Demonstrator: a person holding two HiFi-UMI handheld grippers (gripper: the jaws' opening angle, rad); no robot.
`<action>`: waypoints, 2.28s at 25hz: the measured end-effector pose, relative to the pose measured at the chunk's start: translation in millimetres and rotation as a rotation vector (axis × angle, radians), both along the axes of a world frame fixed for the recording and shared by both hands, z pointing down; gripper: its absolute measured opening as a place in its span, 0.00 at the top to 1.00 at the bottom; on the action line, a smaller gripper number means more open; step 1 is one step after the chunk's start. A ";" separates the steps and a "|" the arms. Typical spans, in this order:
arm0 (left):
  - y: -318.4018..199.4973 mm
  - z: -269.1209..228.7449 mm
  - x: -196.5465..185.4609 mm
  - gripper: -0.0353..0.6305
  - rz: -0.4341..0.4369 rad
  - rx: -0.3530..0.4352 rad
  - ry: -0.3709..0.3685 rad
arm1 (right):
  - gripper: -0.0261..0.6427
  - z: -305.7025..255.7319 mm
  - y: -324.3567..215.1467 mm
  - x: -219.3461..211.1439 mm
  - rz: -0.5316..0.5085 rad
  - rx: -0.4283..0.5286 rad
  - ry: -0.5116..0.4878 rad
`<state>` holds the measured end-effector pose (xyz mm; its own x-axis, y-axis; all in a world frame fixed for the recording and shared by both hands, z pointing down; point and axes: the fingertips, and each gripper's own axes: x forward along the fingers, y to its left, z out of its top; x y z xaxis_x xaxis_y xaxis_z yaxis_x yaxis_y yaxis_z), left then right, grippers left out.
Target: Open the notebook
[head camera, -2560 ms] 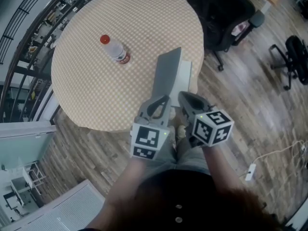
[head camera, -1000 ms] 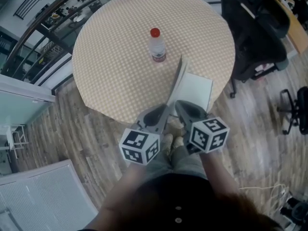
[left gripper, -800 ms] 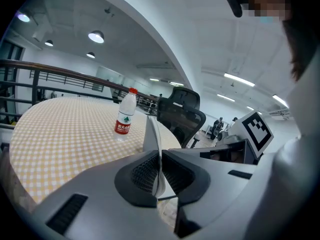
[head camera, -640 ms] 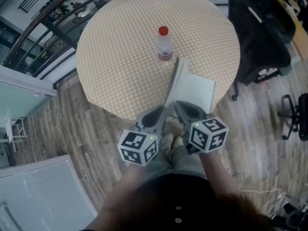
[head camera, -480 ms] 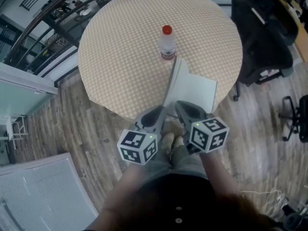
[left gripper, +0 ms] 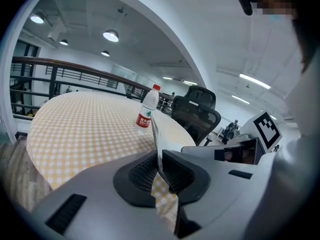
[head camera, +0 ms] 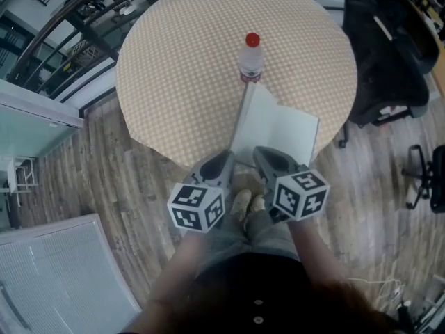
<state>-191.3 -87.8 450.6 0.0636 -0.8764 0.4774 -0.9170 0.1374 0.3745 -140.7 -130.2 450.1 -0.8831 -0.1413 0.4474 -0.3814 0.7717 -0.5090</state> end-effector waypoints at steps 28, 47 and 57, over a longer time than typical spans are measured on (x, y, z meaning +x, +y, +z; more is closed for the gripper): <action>12.3 63.1 -36.8 0.88 -0.071 -0.143 -0.043 | 0.94 35.2 10.4 -8.5 -0.049 -0.018 0.089; 16.8 98.6 -53.4 0.84 -0.100 -0.214 -0.036 | 0.94 55.9 28.8 -35.8 -0.140 -0.022 0.143; 24.5 113.1 -56.4 0.81 -0.102 -0.266 -0.056 | 0.94 59.7 30.7 -36.6 -0.122 -0.029 0.141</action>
